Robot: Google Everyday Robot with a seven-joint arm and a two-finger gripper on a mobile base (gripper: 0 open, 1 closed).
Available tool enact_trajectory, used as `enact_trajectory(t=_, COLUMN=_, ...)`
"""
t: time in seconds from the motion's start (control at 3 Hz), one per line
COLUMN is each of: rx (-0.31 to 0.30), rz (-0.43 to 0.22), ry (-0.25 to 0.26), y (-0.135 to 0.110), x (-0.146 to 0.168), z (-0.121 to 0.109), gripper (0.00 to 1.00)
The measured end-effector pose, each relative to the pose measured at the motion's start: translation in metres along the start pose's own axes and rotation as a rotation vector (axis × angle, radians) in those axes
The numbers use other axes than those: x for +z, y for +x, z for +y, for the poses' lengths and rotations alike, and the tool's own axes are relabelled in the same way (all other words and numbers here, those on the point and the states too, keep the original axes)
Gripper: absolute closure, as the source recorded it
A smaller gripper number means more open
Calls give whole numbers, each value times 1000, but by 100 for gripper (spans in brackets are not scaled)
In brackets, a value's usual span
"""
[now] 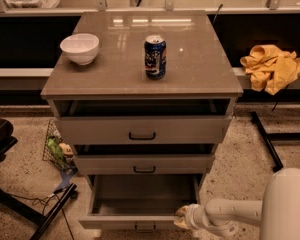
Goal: Open bottom drawer
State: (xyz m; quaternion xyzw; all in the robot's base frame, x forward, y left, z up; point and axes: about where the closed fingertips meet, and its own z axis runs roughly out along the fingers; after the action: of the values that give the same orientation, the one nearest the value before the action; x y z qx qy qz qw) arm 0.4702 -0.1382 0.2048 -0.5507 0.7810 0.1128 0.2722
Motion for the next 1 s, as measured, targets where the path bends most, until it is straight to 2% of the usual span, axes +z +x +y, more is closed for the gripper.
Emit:
enact_trajectory(t=0.33, rx=-11, rz=20, ry=15, y=-8, x=-13, z=-9, gripper=100)
enact_trajectory(t=0.67, rx=-43, rz=63, ry=54, y=-30, x=-52, z=-36, gripper=100)
enact_trajectory(t=1.0, rx=-69, rz=53, ry=88, y=-43, x=-66, z=-54, gripper=100)
